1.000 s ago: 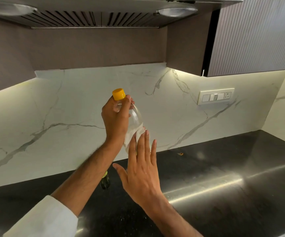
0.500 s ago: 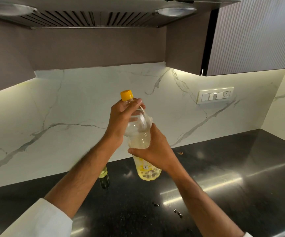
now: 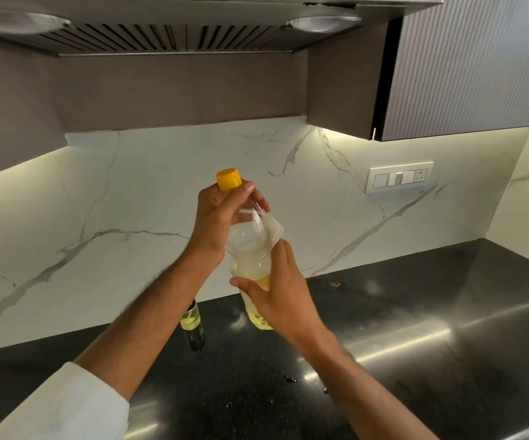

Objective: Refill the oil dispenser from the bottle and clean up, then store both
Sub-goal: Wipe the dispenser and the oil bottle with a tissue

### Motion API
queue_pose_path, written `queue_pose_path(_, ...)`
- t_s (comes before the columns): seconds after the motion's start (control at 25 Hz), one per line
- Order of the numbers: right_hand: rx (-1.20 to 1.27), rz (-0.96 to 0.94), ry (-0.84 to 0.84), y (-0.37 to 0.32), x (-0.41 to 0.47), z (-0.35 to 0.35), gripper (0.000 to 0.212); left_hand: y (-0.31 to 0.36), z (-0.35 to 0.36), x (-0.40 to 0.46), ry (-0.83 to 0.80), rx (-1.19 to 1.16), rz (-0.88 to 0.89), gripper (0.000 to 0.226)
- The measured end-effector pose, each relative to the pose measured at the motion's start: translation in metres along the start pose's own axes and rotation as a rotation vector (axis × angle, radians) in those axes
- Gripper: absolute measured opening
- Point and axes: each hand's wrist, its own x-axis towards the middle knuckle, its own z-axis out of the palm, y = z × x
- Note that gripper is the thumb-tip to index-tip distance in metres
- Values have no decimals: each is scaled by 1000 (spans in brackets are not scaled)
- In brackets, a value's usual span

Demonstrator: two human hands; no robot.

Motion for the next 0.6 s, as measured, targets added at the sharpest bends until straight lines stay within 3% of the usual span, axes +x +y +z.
queue_pose_path(0.12, -267, -87, 122, -7, -12, 17, 98, -1, 5, -2, 213, 69, -18, 31)
queue_pose_path(0.24, -613, -159, 45, -13, -29, 33, 104, -7, 2, -2, 395, 85, -81, 25)
queue_pose_path(0.32, -711, -174, 7, -14, -35, 42, 105, -10, 2, -1, 453, 102, -71, 23)
queue_pose_path(0.48, -636, -101, 55, -18, -32, 43, 101, -7, 6, 0, 435, 138, 3, 23)
queue_pose_path(0.6, -352, 20, 35, -21, -13, 30, 98, -3, -1, 0, 261, 163, 29, 25)
